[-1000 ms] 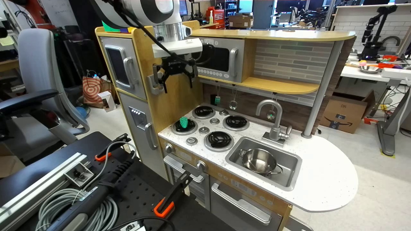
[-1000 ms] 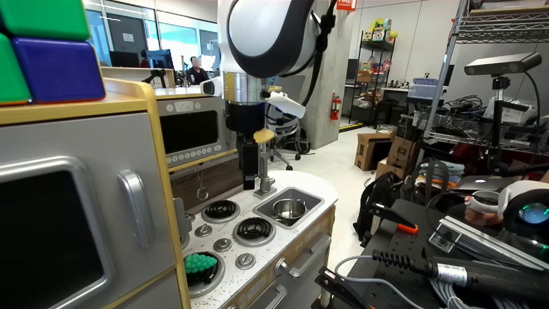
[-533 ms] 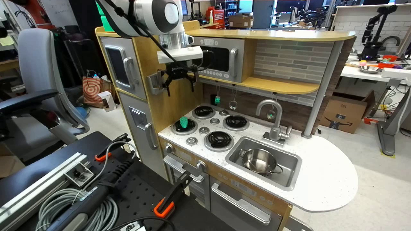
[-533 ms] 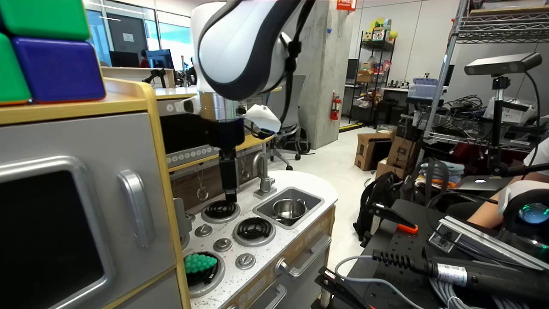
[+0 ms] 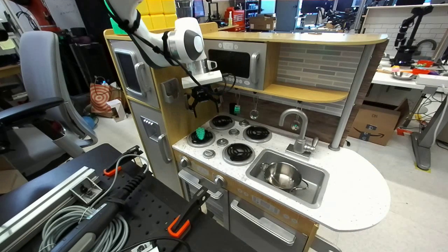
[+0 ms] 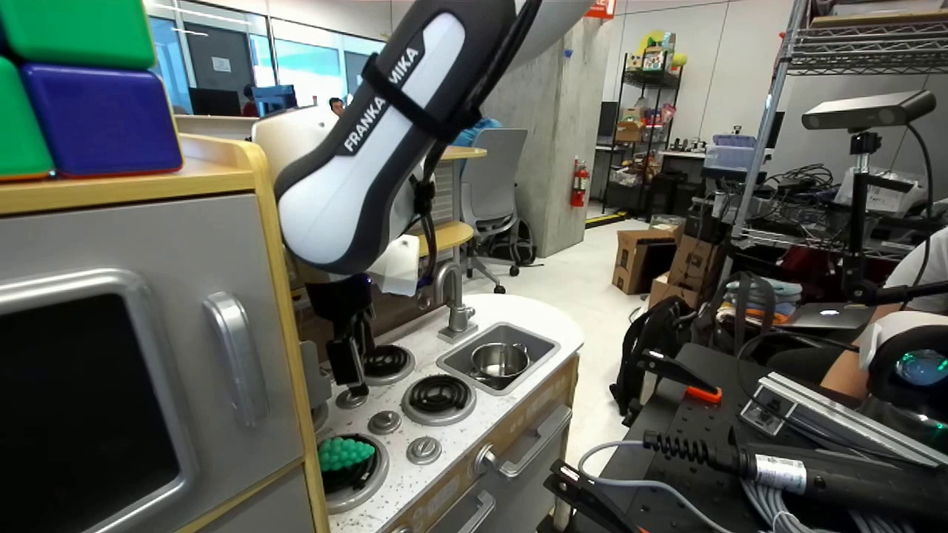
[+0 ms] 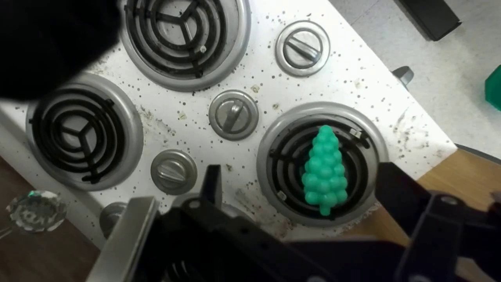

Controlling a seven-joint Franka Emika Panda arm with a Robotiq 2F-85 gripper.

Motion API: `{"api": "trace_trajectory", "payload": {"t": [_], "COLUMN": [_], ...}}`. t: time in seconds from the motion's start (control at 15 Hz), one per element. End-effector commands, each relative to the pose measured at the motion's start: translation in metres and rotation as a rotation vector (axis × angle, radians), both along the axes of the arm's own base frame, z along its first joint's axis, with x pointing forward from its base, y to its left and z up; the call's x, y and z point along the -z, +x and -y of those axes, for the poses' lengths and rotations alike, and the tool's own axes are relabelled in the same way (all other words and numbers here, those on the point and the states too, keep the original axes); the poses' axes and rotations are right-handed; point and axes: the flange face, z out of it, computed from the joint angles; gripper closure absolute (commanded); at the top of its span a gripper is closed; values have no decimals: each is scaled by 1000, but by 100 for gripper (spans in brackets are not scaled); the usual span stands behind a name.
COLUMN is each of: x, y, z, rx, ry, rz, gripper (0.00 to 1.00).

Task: Put the blue toy inside the pot in the sink

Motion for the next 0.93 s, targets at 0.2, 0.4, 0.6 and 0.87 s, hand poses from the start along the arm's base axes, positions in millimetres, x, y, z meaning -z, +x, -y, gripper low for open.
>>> {"api": "trace_trajectory", "payload": {"t": [0.2,0.4,0.6,0.87], "x": [19,26,25,27], "y": [16,10,12,-15], "z": [-10,4,3,3], "rx": [-21,2,0,-28], "ry": [-64,-48,-48,76], "rz": [-90,-78,-76,13], "gripper": [0,0,0,0]}}
